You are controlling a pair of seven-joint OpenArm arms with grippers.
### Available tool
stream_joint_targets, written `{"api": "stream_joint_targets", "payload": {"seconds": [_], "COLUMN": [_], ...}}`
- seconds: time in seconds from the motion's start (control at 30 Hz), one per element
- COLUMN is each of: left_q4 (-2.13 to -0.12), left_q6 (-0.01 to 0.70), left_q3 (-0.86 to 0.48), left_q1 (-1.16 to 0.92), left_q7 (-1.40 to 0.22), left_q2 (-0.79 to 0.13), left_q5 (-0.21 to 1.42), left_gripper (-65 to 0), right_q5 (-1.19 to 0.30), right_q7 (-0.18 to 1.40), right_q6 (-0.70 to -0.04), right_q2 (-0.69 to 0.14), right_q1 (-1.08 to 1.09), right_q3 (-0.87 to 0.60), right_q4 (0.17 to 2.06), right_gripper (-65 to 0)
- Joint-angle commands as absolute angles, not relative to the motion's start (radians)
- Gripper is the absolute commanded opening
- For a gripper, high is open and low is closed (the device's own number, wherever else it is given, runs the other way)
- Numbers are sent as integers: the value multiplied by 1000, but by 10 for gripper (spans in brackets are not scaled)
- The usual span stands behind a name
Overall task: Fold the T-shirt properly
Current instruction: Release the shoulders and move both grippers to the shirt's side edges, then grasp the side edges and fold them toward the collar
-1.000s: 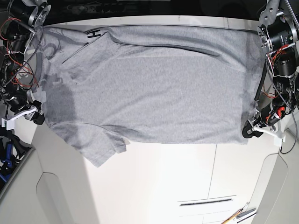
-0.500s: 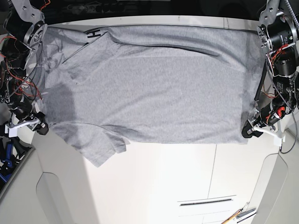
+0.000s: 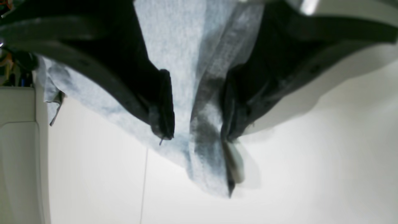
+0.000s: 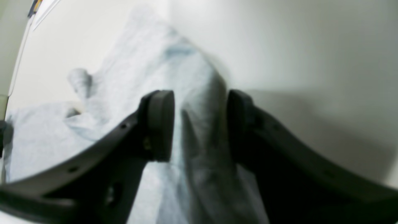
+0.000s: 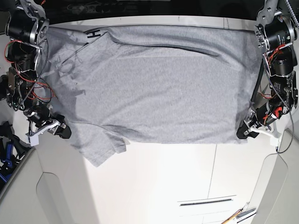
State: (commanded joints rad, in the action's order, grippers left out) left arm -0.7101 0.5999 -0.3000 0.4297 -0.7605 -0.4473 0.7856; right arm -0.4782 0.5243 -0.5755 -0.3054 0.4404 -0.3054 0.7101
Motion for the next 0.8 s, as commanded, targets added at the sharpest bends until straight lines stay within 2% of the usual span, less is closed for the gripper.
{"api": "stream_joint_targets", "payload": {"seconds": [0.13, 0.2, 0.27, 0.33, 0.37, 0.4, 0.5, 0.6, 0.7, 0.8], "left_q4": [-710, -710, -710, -710, -710, -710, -711, -712, -712, -712], "left_q6": [618, 618, 617, 618, 618, 618, 624, 698, 698, 698], "left_q3": [-300, -300, -300, -300, -300, -300, -300, -300, -300, -300], "left_q1": [430, 430, 430, 430, 430, 432, 438, 437, 437, 437], "left_q7": [-767, -767, -767, -762, -754, -750, -749, -781, -876, -971], "left_q2": [-429, -430, -430, -430, -430, -432, -437, -450, -478, -515], "left_q5": [786, 785, 785, 785, 785, 785, 786, 827, 926, 993], "left_gripper": [-360, -388, -486, -595, -635, -650, -650, -650, -650, -650], "right_q5": [-475, -453, -422, -404, -404, -408, -411, -411, -414, -493], "right_q7": [535, 536, 536, 536, 536, 536, 560, 581, 630, 712], "right_q6": [-577, -577, -577, -580, -583, -585, -591, -591, -591, -591], "right_q2": [-297, -297, -297, -297, -297, -297, -303, -305, -305, -313], "right_q1": [440, 440, 440, 441, 443, 443, 456, 465, 464, 450], "right_q3": [-305, -305, -305, -305, -305, -305, -305, -305, -305, -305], "right_q4": [710, 710, 710, 710, 710, 711, 716, 739, 792, 855], "right_gripper": [-370, -400, -471, -578, -639, -650, -650, -650, -650, -650]}}
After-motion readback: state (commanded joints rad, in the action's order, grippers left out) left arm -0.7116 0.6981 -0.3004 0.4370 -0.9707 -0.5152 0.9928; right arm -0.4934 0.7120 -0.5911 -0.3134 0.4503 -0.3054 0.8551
